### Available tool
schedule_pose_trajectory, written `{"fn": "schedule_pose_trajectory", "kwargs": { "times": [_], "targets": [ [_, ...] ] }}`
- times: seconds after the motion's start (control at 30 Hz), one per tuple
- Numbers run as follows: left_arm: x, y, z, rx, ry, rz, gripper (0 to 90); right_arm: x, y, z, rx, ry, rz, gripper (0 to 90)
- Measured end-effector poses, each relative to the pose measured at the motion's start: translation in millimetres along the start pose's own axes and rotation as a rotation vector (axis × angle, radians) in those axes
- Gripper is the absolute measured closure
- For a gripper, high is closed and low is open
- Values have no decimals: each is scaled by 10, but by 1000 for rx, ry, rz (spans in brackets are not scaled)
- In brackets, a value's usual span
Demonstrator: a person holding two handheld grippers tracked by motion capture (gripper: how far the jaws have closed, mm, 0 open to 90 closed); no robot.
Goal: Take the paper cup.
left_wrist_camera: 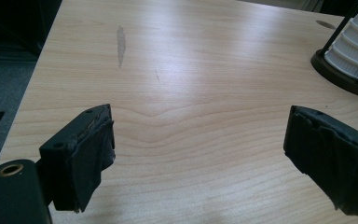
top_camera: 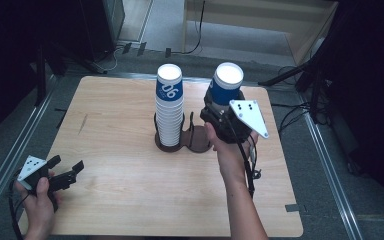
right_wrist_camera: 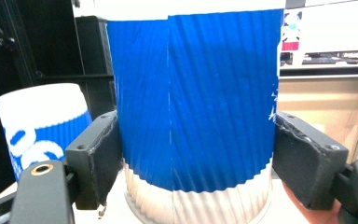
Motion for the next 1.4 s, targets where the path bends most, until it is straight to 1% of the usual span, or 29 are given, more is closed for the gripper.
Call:
{"fn": "schedule_pose_trajectory", "kwargs": {
  "times": [0.07, 0.13, 0.27, 0.3, 0.37, 0.47, 0.5, 0.53, 0.57, 0.6, 0.63, 0.7, 0.73, 0.77, 0.8, 0.87, 0.9, 0.93, 0.97, 1.03, 1.1, 1.13, 1.17, 1.2, 1.27, 1.3, 1.33, 1.37, 1.4],
  "targets": [
    [-2, -11, 6, -1, 0, 10, 94, 86, -30, -36, 3, 8, -5, 214],
    [-3, -21, 10, -4, 0, 17, 98, 163, -62, -71, 4, 12, 0, 214],
    [-11, -24, 15, -6, -7, 15, 99, 326, -106, -137, 10, 25, -4, 214],
    [-19, -14, 24, -5, -10, 7, 99, 363, -120, -153, 9, 29, 1, 214],
    [-19, -9, 25, -2, -9, 4, 99, 430, -147, -190, 8, 39, 15, 214],
    [-25, -12, 15, -6, -12, 10, 99, 513, -182, -259, 10, 38, 0, 215],
    [-46, -24, 6, -15, -21, 19, 105, 546, -187, -284, 6, 41, 4, 215],
    [-64, -23, 5, -32, -32, 20, 154, 580, -196, -303, 7, 45, 7, 215],
    [-84, -41, 3, -34, -42, 11, 201, 614, -202, -323, 5, 49, 9, 215],
    [-84, -41, 3, -34, -42, 11, 206, 614, -202, -323, 5, 49, 9, 215],
    [-114, -111, -14, -15, -49, 14, 200, 688, -209, -369, 7, 57, 6, 215],
    [-136, -192, -28, -1, -47, 28, 184, 757, -217, -408, 6, 62, 7, 215],
    [-136, -192, -28, -1, -47, 28, 180, 757, -217, -408, 6, 62, 7, 215],
    [-166, -271, -37, 29, -30, 32, 167, 835, -223, -449, 0, 72, 16, 215],
    [-182, -311, -48, 40, -19, 32, 140, 860, -225, -463, 0, 72, 18, 216],
    [-215, -400, -75, 78, -19, 48, 42, 935, -223, -498, -2, 80, 7, 216],
    [-215, -400, -75, 78, -19, 48, 2, 968, -227, -510, -1, 79, 2, 216],
    [-258, -460, -81, 92, -28, 54, 0, 1005, -225, -523, -7, 85, 11, 216],
    [-273, -477, -79, 91, -29, 48, 0, 1041, -226, -530, -10, 91, 10, 216],
    [-313, -535, -78, 110, -32, 40, 0, 1105, -232, -541, -7, 104, 2, 216],
    [-334, -559, -77, 114, -36, 42, 0, 1125, -235, -543, -9, 107, 8, 216],
    [-367, -594, -72, 120, -46, 38, 0, 1141, -233, -546, -19, 110, 17, 216],
    [-395, -621, -67, 128, -50, 38, 0, 1153, -234, -547, -23, 108, 9, 217],
    [-449, -679, -57, 141, -61, 35, 0, 1172, -226, -546, -23, 112, 2, 217],
    [-508, -764, -50, 167, -71, 26, 0, 1182, -216, -556, -28, 115, 7, 217],
    [-533, -809, -45, 176, -73, 29, 0, 1187, -214, -560, -31, 114, 7, 217],
    [-533, -809, -45, 176, -73, 29, 0, 1187, -214, -560, -31, 114, 7, 217],
    [-564, -920, -35, 197, -74, 52, 0, 1218, -191, -563, -36, 119, 2, 217],
    [-566, -972, -28, 205, -69, 67, 0, 1236, -182, -563, -38, 123, -4, 217]
  ]
}}
Point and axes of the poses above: each handheld gripper's, and its own axes: z roughly forward along the jaws, x roughly out of its underside, y roughly to its left, the point moved 8 cm from there along z, roughly forward along the jaws, and after that the axes turned 1 degree about x, right-handed, at the moved point
